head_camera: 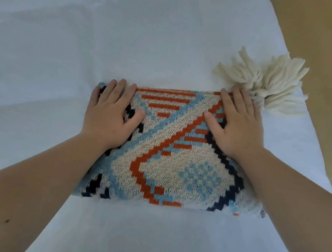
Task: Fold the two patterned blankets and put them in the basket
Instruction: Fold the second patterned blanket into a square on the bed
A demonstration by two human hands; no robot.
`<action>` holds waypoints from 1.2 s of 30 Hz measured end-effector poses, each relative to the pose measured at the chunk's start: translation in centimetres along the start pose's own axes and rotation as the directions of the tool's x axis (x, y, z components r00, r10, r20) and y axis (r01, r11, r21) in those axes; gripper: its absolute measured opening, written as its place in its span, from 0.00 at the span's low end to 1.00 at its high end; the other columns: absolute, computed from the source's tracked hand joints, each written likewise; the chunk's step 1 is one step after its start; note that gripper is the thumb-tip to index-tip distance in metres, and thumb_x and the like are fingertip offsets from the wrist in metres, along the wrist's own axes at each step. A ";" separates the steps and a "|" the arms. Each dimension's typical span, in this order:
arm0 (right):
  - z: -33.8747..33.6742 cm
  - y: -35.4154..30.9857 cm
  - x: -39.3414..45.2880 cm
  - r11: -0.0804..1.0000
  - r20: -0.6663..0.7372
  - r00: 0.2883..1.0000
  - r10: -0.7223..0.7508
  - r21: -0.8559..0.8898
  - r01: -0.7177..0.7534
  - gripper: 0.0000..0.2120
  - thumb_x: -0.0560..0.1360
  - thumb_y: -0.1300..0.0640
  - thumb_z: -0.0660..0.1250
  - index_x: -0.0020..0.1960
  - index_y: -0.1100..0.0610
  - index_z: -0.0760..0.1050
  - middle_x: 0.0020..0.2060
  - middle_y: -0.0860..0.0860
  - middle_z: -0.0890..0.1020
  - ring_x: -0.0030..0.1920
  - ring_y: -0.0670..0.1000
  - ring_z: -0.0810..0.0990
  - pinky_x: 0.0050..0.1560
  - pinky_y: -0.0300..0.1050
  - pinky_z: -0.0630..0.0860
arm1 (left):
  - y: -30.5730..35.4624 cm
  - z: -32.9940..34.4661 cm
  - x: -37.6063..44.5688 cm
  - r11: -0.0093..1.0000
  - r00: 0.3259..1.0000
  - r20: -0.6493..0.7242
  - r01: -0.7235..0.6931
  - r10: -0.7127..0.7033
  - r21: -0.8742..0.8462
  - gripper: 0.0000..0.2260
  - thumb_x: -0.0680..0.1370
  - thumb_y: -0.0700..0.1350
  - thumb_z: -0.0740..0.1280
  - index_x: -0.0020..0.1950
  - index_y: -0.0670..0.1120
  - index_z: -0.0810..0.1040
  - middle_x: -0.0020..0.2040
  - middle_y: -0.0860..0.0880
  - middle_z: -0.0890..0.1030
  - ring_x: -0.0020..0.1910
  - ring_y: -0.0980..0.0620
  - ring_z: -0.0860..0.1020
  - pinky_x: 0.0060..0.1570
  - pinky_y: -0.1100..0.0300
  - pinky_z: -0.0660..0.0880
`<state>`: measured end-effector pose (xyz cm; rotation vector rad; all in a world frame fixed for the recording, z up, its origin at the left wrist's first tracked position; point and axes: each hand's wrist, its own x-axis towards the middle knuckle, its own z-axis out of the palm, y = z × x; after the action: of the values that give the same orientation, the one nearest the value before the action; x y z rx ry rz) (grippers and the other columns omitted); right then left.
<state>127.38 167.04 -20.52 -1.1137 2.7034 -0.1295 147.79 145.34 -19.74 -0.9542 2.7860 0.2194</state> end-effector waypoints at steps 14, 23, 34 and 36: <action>0.8 -2.6 -5.1 0.998 0.039 0.999 -0.029 -0.052 0.031 0.37 0.78 0.30 0.41 0.81 0.47 0.46 0.81 0.51 0.48 0.80 0.53 0.43 0.78 0.57 0.40 | 0.8 1.1 -5.3 0.965 0.965 -0.014 -0.261 0.260 -0.017 0.30 0.82 0.64 0.45 0.82 0.53 0.52 0.82 0.49 0.51 0.81 0.49 0.47 0.79 0.48 0.44; 1.4 -5.9 -11.6 0.984 0.080 0.983 -0.165 -0.058 0.170 0.35 0.80 0.31 0.44 0.81 0.49 0.50 0.80 0.53 0.51 0.80 0.55 0.46 0.77 0.58 0.45 | -0.8 1.2 -11.0 0.950 0.949 0.035 -0.313 0.312 0.011 0.34 0.80 0.68 0.49 0.82 0.52 0.52 0.82 0.48 0.54 0.81 0.49 0.48 0.79 0.46 0.47; 2.2 -5.8 -12.3 0.987 0.084 0.985 -0.148 -0.057 0.153 0.36 0.79 0.30 0.42 0.81 0.48 0.44 0.80 0.51 0.45 0.80 0.54 0.41 0.78 0.59 0.44 | -0.6 1.0 -11.2 0.859 0.864 0.033 -0.504 0.503 0.095 0.32 0.81 0.66 0.50 0.82 0.52 0.53 0.82 0.46 0.55 0.81 0.46 0.50 0.77 0.41 0.50; 2.1 -3.1 -12.2 0.995 0.067 0.996 -0.050 -0.078 0.056 0.37 0.78 0.28 0.41 0.81 0.47 0.44 0.80 0.51 0.46 0.80 0.53 0.41 0.78 0.59 0.43 | -1.7 1.5 -11.0 0.901 0.904 0.072 -0.426 0.421 0.080 0.34 0.81 0.68 0.48 0.82 0.52 0.50 0.82 0.47 0.52 0.81 0.47 0.47 0.78 0.43 0.48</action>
<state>138.42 173.43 -20.02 -1.1910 2.6437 0.0072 157.55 150.76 -18.88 -0.3016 2.8894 0.1669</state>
